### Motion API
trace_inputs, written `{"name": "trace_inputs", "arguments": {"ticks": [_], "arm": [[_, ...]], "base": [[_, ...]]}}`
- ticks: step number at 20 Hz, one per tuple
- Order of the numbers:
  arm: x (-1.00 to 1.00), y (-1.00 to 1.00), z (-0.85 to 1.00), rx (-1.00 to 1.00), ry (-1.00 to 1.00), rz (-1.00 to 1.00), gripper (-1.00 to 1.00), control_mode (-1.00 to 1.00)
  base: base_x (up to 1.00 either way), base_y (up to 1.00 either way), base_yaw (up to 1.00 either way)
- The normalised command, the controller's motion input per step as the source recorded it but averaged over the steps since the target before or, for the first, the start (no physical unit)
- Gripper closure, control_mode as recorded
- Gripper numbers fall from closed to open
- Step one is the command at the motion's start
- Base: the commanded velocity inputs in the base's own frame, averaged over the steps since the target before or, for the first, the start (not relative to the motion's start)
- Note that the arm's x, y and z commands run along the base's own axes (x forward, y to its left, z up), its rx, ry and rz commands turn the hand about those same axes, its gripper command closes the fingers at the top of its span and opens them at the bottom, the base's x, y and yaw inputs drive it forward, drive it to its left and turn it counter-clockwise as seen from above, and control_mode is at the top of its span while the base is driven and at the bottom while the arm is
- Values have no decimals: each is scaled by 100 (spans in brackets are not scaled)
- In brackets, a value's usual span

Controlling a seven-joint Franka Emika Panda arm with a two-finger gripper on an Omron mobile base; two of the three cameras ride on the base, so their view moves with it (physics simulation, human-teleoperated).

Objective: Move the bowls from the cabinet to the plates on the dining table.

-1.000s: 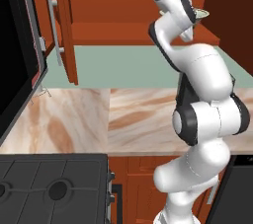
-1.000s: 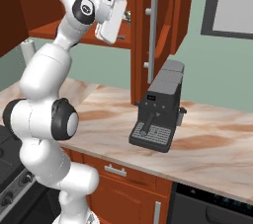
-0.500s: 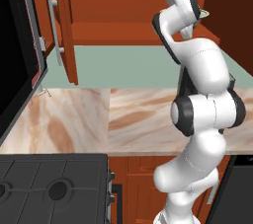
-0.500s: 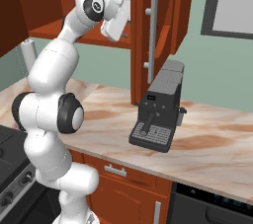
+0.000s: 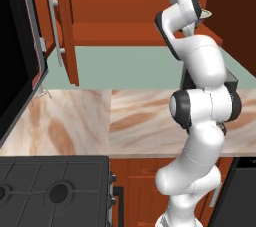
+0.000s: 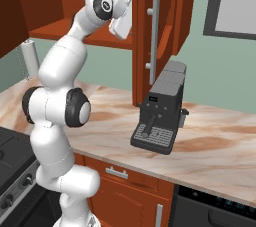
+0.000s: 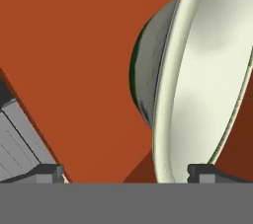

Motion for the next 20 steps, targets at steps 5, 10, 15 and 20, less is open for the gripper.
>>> {"name": "trace_inputs", "arguments": {"ticks": [5,10,15,20], "arm": [[41,-11,0,0,0,0,-100,-100],[48,-10,-8,0,0,1,-100,-100],[51,-12,-3,0,0,3,-100,-100],[36,-1,-34,0,0,3,-100,-100]], "base": [[0,0,0],[0,0,0],[0,0,0],[0,0,0]]}}
